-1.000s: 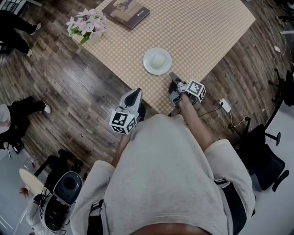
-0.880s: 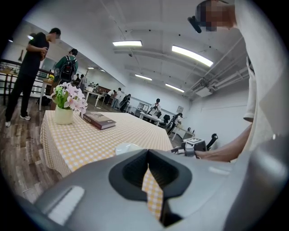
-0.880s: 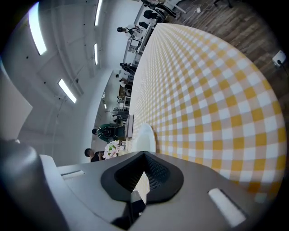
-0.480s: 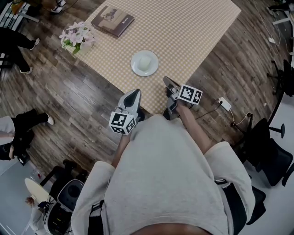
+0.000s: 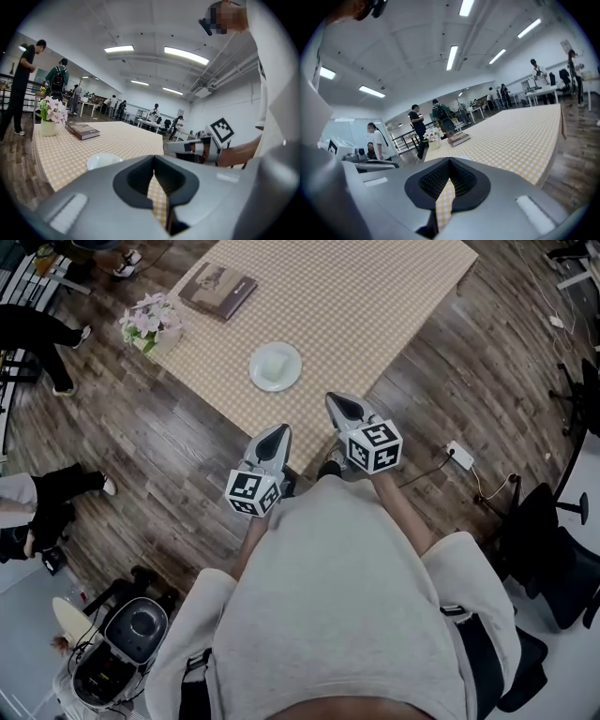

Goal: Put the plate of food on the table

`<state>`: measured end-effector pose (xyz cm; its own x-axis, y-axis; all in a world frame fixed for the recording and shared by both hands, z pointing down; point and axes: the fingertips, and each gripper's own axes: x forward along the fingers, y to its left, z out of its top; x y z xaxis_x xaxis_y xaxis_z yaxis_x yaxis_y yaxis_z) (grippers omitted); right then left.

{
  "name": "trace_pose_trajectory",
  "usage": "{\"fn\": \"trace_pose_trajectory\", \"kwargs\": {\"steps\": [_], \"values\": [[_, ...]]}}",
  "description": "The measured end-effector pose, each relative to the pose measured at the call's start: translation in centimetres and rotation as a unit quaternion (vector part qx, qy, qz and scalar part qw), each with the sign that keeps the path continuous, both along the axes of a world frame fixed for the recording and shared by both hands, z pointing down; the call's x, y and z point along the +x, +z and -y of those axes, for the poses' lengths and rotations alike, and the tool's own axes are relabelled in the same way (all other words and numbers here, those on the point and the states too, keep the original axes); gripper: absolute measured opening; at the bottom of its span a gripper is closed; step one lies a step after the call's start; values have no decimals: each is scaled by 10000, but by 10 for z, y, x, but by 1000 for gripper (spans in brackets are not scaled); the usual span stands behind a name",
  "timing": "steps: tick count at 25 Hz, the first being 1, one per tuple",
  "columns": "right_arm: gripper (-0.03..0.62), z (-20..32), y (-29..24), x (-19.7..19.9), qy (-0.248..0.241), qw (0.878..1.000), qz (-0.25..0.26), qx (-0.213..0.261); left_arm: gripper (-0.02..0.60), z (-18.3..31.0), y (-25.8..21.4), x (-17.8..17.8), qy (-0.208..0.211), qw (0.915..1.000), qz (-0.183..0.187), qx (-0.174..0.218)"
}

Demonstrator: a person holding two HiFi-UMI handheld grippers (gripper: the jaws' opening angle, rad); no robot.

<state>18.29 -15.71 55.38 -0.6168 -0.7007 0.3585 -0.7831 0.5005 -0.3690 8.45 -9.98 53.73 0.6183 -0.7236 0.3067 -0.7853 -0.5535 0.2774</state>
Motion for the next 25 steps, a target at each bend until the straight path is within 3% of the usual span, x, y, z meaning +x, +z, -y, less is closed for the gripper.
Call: {"fn": "trace_pose_trajectory", "kwargs": {"steps": [4, 9, 16, 25], "values": [[0, -12, -17, 0, -128, 9958, -656, 631, 8, -2, -8, -1, -1, 9999, 80, 106], [0, -35, -30, -13, -126, 9930, -820, 837, 9, -11, -18, -7, 71, 9996, 46, 254], [0, -73, -34, -64, 102, 9901, -1009, 972, 8, -41, -26, -67, 90, 9993, -76, 366], [-2, -159, -38, -142, 493, 9889, -1030, 947, 8, -95, -34, -140, 319, 9981, -154, 511]]}}
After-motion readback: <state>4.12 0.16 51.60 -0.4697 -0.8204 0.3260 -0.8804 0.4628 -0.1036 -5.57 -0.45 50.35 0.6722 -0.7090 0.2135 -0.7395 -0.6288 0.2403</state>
